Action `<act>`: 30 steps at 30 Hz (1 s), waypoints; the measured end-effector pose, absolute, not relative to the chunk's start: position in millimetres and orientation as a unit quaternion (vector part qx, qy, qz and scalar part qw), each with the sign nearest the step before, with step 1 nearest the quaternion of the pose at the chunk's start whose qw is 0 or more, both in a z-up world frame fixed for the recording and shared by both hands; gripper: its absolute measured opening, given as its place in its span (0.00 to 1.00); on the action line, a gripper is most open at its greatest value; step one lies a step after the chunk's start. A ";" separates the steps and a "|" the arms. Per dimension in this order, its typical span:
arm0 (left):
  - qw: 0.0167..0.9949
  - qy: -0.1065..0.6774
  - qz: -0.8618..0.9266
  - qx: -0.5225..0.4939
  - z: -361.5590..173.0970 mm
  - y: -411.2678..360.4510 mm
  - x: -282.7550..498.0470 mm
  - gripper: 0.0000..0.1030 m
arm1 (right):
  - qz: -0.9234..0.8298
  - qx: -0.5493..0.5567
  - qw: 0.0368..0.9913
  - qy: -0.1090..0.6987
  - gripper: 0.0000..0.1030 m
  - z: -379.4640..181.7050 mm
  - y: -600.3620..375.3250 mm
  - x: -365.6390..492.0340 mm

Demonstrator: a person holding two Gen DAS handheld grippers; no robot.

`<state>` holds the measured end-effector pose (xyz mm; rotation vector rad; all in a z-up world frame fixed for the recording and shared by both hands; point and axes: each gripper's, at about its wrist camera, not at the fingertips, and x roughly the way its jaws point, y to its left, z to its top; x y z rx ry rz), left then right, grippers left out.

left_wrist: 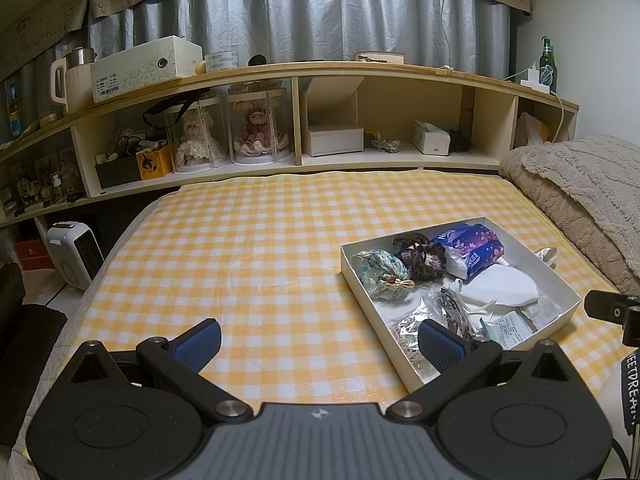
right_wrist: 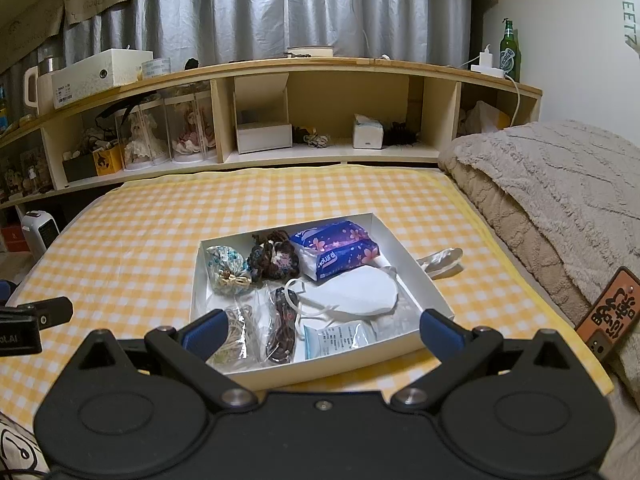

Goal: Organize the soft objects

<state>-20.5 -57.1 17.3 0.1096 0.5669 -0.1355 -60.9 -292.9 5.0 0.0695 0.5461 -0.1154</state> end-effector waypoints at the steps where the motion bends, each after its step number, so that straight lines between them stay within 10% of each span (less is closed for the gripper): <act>1: 0.956 0.279 -0.067 0.054 17.2 -57.1 -20.5 1.00 | -0.057 0.034 0.961 0.270 1.00 5.0 -293.0 -60.8; 30: 0.956 0.280 -0.067 0.058 16.5 -56.5 -21.4 1.00 | -0.056 0.035 0.960 0.271 1.00 5.9 -293.7 -60.0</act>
